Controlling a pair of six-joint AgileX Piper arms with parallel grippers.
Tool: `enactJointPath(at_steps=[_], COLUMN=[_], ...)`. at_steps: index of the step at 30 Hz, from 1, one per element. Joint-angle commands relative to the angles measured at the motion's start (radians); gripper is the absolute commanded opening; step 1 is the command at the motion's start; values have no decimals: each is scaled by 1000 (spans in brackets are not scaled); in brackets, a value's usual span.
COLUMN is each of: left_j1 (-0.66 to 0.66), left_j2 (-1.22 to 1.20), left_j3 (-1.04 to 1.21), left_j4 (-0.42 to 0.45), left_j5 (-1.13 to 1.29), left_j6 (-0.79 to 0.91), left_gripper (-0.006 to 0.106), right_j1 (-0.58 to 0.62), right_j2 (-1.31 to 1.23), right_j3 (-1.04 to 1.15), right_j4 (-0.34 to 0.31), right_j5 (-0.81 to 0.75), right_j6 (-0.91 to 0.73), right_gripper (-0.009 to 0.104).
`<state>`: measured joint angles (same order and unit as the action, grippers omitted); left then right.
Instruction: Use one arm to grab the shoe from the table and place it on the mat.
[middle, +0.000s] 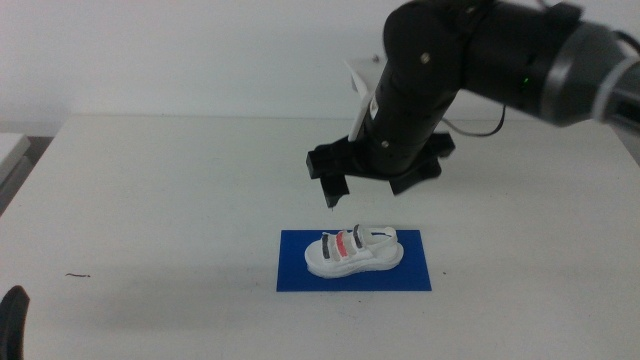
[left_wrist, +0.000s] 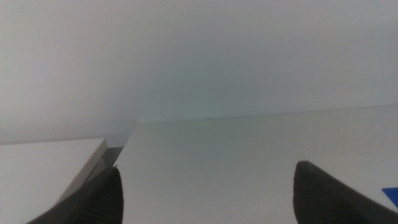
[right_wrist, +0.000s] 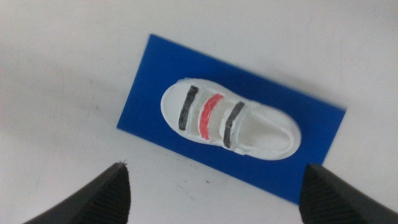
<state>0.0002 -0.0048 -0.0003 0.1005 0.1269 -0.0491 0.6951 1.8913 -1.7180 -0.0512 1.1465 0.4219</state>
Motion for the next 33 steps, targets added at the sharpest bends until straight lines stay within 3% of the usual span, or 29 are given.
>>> enactJointPath(at_steps=[1,4,6,14,19,22,27,33], left_j1=[0,0,0,0,0,0,0,0], left_j2=[5,5,5,5,5,5,5,5], left_j3=[0,0,0,0,0,0,0,0], left_j4=[-4,-4,-4,-4,-4,-4,-4,-4], left_j5=[-11,-11,-11,-11,-11,-11,-11,-11], left_j6=[-1,-1,-1,-1,-1,-1,-1,-1], left_gripper=[94,94,94,94,94,94,94,94], right_j1=[-8,-22,-28,-141,-277,-395,-527,-616], right_j2=[-40,-102,-179,-755,-1064,-1230,-1396,-1595], right_j3=[-8,12,77,757,1111,1305,1472,1603], right_j4=[-1,22,-3,-27,8,32,51,33], right_j5=[-16,16,-12,-676,-939,-1029,-1033,-1033], right_j6=[-147,-283,-289,-331,-344,-344,-340,-340], right_gripper=[80,80,80,80,79,79,79,79])
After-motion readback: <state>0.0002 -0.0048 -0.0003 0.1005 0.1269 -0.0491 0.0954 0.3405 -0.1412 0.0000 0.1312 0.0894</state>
